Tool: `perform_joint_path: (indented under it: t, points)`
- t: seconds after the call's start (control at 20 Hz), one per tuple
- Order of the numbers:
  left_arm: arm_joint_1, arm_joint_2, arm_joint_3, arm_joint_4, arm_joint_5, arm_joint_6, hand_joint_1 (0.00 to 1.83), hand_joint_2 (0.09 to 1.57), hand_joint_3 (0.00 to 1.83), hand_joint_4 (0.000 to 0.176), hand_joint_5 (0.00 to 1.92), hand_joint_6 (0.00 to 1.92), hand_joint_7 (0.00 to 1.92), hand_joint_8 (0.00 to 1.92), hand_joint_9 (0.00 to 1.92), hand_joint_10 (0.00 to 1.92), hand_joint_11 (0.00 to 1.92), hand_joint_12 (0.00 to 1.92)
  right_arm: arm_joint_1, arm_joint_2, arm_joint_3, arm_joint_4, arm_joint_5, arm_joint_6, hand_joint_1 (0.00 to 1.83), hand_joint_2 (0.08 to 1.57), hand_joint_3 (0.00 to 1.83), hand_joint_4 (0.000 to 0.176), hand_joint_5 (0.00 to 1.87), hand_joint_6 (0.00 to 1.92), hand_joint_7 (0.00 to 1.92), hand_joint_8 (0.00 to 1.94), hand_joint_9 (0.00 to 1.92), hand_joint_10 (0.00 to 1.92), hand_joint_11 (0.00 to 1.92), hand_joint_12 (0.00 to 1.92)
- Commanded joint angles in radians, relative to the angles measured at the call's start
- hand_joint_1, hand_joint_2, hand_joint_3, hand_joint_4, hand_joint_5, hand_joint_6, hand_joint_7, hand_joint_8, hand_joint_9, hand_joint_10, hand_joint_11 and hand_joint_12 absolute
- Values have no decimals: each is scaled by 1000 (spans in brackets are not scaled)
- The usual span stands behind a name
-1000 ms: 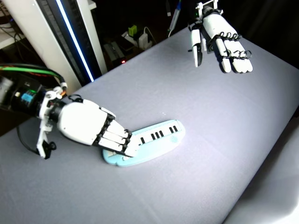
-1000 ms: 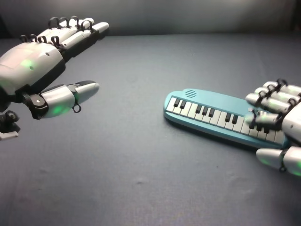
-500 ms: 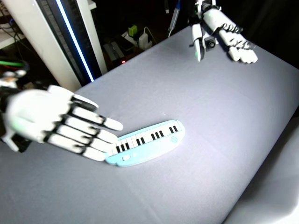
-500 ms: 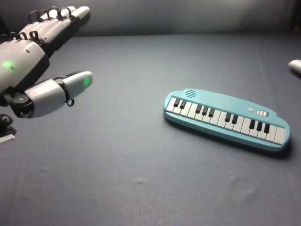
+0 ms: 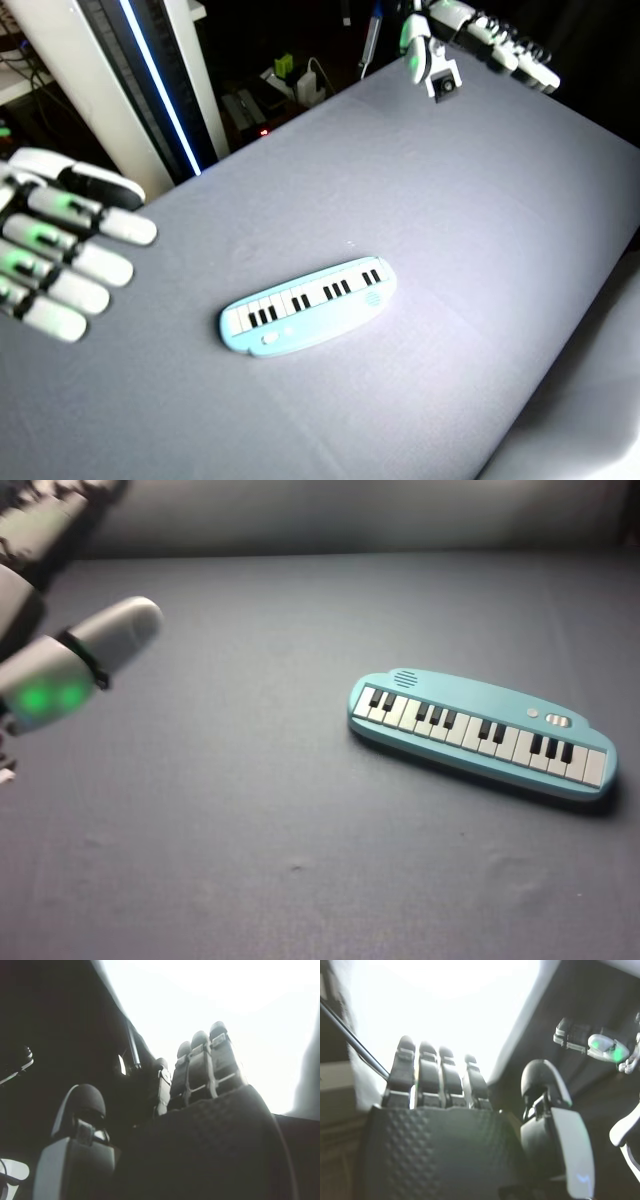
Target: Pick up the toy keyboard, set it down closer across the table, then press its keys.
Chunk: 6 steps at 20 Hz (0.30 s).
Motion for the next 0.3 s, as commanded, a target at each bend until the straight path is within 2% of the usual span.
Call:
perform_joint_path:
  t: [0.0, 0.05, 0.1, 0.15, 0.2, 0.25]
  points:
    - [-1, 6, -2, 9, -178, -6, 92, 1384, 0, 97, 0, 0, 0, 0, 0, 0, 0, 0, 4, 10, 4, 5, 131, 9, 135, 1293, 0, 28, 0, 0, 0, 0, 0, 0, 0, 0]
    - [18, 13, -12, -4, -221, -6, 107, 1347, 0, 122, 0, 0, 0, 0, 0, 0, 0, 0, 4, 15, 2, 4, 132, 13, 106, 1288, 0, 20, 0, 0, 0, 0, 0, 0, 0, 0]
    - [35, 27, -27, -17, -245, -8, 179, 1317, 0, 143, 0, 0, 0, 0, 0, 0, 0, 0, 9, 23, 0, -2, 132, 13, 173, 1320, 0, 0, 0, 0, 0, 0, 0, 0, 0, 0]
    - [35, 31, -30, -14, -245, -4, 195, 1311, 0, 147, 0, 0, 0, 0, 0, 0, 0, 0, 10, 31, 0, -7, 132, 14, 187, 1327, 3, 0, 0, 0, 0, 0, 0, 0, 0, 0]
    - [34, 34, -31, -7, -245, -3, 286, 1296, 0, 170, 0, 0, 0, 0, 0, 0, 0, 0, 24, 35, -1, -20, 132, 14, 252, 1286, 0, 0, 0, 0, 0, 0, 0, 0, 0, 0]
    - [32, 37, -32, 0, -245, -8, 293, 1301, 0, 175, 0, 0, 0, 0, 0, 0, 0, 0, 44, 35, -2, -36, 132, 14, 271, 1289, 0, 0, 0, 0, 0, 0, 0, 0, 0, 0]
